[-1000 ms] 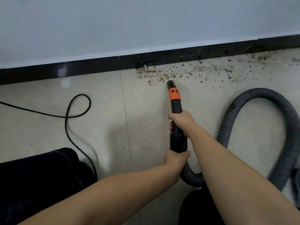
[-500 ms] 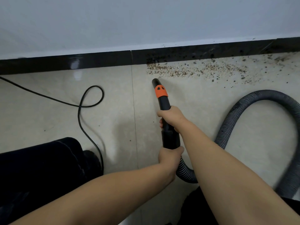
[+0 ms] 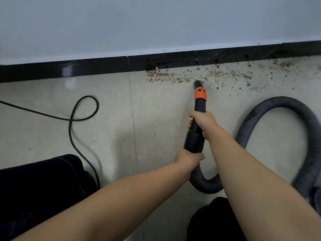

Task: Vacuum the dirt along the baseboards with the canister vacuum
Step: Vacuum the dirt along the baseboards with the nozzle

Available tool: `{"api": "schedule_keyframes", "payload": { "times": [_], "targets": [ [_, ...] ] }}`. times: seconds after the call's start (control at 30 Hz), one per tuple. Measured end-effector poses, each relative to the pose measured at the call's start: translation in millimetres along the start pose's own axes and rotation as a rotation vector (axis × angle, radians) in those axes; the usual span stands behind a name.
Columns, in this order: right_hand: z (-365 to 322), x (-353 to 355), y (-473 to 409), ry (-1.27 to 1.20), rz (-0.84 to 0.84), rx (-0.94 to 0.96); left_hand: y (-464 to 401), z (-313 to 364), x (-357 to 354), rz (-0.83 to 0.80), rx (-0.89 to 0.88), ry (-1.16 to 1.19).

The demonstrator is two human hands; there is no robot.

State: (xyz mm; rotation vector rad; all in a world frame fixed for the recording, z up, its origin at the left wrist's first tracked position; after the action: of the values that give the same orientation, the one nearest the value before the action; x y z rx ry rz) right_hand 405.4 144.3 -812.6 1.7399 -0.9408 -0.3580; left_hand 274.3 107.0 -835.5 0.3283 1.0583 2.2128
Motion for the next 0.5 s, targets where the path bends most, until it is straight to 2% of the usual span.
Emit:
{"api": "schedule_keyframes", "payload": {
  "times": [0.17, 0.5],
  "targets": [
    [-9.9, -9.4, -1.2, 0.054, -0.036, 0.009, -6.8, 2.8, 1.8, 0.02, 0.007, 0.039],
    [3.8, -58.5, 12.9, 0.263, -0.122, 0.046, 10.9, -14.8, 27.2, 0.159, 0.027, 0.15]
  ]
}}
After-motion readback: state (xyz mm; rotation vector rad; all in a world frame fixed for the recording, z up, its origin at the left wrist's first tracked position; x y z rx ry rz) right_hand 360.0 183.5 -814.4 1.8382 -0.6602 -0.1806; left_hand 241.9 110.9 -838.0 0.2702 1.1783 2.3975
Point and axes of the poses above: each hand's wrist, its own y-axis away from the middle knuckle, its own x-axis out of the back of the hand, z = x × y, the point moved 8 cm from there along -y, towards the middle knuckle, and after that the axes turned 14 degrees about -x, right-handed, at the moved point
